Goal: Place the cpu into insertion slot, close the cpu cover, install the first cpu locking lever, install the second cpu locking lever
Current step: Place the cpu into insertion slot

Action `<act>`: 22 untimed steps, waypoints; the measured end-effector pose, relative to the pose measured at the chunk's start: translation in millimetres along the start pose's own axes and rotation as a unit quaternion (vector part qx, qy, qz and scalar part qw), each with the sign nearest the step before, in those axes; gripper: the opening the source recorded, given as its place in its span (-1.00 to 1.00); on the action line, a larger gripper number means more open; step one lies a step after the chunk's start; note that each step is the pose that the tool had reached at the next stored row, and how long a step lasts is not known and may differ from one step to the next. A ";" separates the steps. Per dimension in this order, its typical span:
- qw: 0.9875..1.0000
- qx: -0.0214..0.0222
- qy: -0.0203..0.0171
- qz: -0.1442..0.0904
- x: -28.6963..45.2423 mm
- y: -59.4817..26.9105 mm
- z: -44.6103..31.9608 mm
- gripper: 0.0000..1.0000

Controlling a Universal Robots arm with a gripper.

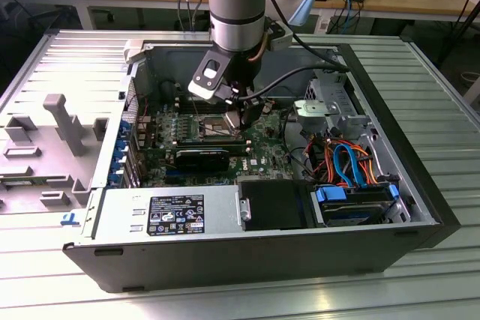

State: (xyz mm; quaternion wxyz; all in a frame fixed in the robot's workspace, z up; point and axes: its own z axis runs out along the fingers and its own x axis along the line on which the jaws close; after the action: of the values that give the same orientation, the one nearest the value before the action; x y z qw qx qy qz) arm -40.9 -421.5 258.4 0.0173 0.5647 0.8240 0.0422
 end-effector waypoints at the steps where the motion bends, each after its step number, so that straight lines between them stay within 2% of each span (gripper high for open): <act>1: 1.000 0.000 0.000 0.000 0.0 0.0 0.2 0.08; 22: 1.000 0.000 -0.001 0.006 -0.1 -0.3 3.2 0.08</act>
State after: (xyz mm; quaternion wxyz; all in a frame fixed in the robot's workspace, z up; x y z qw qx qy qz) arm -40.9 -421.5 255.1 0.0175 0.5697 0.8206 0.0421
